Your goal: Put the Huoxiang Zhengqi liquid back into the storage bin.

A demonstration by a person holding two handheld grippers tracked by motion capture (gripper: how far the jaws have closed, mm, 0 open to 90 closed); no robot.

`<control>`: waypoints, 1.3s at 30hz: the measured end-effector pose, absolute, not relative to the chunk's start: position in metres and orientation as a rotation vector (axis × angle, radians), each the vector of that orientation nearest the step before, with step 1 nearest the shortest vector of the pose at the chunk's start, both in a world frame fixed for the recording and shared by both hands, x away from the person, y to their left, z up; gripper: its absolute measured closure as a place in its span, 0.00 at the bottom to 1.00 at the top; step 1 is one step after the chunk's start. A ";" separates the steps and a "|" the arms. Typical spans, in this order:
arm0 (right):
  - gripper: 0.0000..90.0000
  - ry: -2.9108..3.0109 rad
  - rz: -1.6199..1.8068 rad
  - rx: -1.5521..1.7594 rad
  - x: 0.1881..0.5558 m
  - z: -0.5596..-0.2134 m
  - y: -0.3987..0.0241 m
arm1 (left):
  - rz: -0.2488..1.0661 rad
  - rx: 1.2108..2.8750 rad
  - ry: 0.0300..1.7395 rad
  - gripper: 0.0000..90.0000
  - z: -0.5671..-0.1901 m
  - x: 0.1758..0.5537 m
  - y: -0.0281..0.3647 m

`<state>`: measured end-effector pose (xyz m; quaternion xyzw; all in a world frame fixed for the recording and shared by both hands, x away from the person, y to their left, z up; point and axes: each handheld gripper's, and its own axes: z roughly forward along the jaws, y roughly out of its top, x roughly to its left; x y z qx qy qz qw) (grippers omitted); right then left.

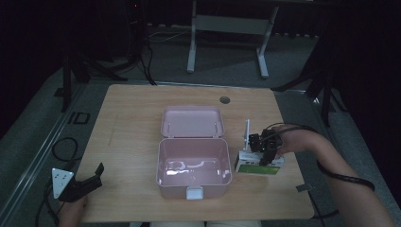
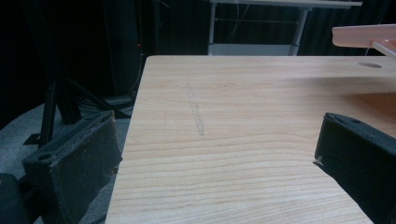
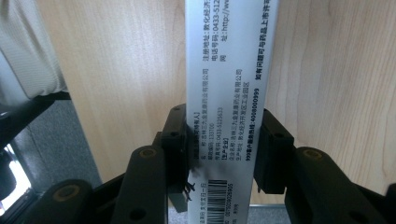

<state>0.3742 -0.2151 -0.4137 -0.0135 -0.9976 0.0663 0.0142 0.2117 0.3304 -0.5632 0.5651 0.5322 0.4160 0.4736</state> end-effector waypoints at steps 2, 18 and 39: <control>0.69 -3.113 0.202 -0.037 0.372 -0.408 -0.214 | 1.017 1.383 1.302 0.00 -0.563 0.212 0.330; 0.69 -3.128 0.178 -0.061 0.354 -0.349 -0.211 | 1.019 1.377 1.309 0.00 -0.563 0.212 0.330; 0.69 -3.125 0.169 -0.044 0.342 -0.308 -0.174 | 1.018 1.377 1.305 0.00 -0.563 0.212 0.331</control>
